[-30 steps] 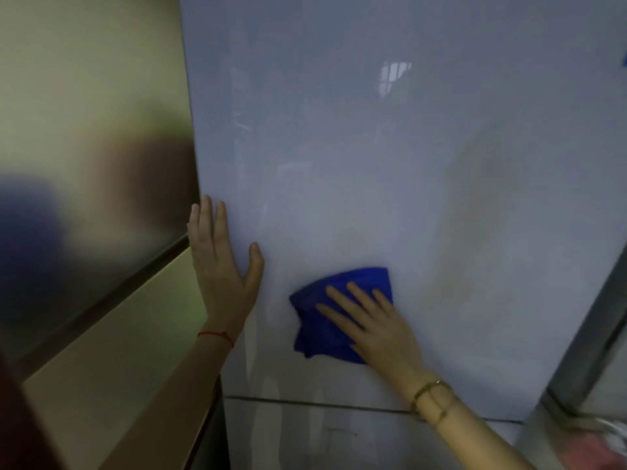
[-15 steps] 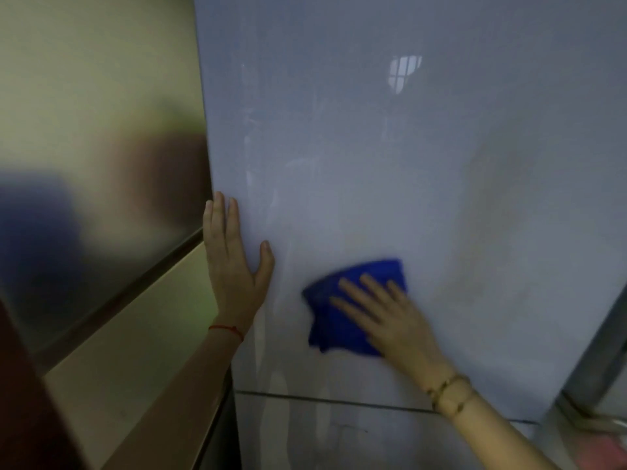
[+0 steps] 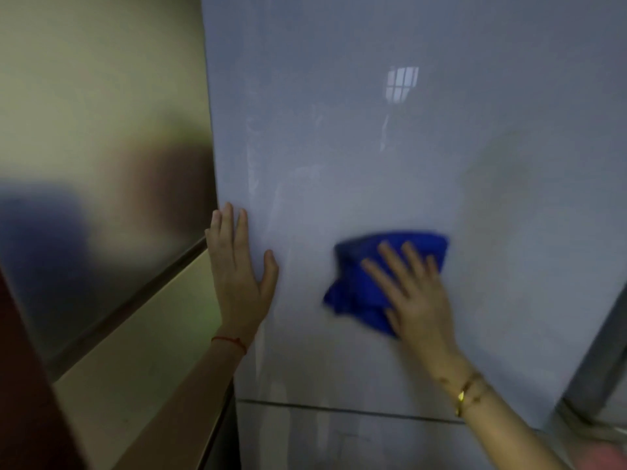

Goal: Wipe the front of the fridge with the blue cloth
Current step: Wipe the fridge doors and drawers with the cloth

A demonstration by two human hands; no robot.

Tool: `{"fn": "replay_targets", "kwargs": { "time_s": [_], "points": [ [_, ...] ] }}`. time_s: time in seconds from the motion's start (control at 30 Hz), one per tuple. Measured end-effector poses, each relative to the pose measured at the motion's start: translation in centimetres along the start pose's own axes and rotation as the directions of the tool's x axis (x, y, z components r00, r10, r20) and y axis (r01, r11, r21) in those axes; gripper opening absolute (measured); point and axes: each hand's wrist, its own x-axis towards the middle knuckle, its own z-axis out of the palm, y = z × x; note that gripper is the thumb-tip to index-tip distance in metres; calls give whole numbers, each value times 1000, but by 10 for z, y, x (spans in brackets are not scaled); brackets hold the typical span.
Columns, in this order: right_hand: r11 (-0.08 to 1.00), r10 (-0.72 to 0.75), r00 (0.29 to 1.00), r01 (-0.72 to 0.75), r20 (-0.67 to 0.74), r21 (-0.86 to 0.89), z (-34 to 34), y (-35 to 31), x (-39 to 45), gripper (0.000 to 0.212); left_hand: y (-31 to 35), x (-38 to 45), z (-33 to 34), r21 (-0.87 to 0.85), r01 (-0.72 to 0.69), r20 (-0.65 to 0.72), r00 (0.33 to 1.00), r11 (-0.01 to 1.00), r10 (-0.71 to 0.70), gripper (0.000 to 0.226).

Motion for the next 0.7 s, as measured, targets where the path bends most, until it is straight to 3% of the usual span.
{"fn": "replay_targets", "kwargs": {
  "time_s": [0.03, 0.1, 0.17, 0.27, 0.37, 0.47, 0.57, 0.63, 0.7],
  "points": [
    [993, 111, 991, -109, -68, 38, -9, 14, 19, 74, 3, -1, 0, 9, -9, 4, 1000, 1000, 9, 58],
    [932, 357, 910, -329, -213, 155, -28, 37, 72, 59, 12, -2, 3, 8, -17, 18, 1000, 1000, 17, 58],
    [892, 450, 839, -403, -306, 206, -41, 47, 111, 50, 22, -6, 7, -3, 8, 28, 1000, 1000, -8, 60],
    [938, 333, 907, -292, -256, 187, -34, 46, 88, 49, 31, -12, 14, -15, 36, 37, 999, 999, -35, 61],
    [988, 137, 990, -133, -42, 82, -3, 28, -25, 62, 38, -22, 19, -4, 36, 36, 999, 999, -36, 61],
    [997, 70, 992, -69, 101, -15, 14, 24, -120, 83, 44, -39, 24, 1, 37, 45, 998, 999, -37, 62],
    [979, 202, 979, -201, -12, 20, -1, 56, -99, 75, 47, -53, 27, 16, 43, 69, 997, 999, -44, 63],
    [928, 367, 917, -349, -156, 133, -19, 79, -46, 64, 48, -58, 29, 28, 47, 75, 996, 998, -49, 62],
    [898, 430, 872, -389, -233, 205, -30, 89, -2, 55, 49, -57, 30, 41, 50, 68, 996, 998, -53, 62]
  ]
}}
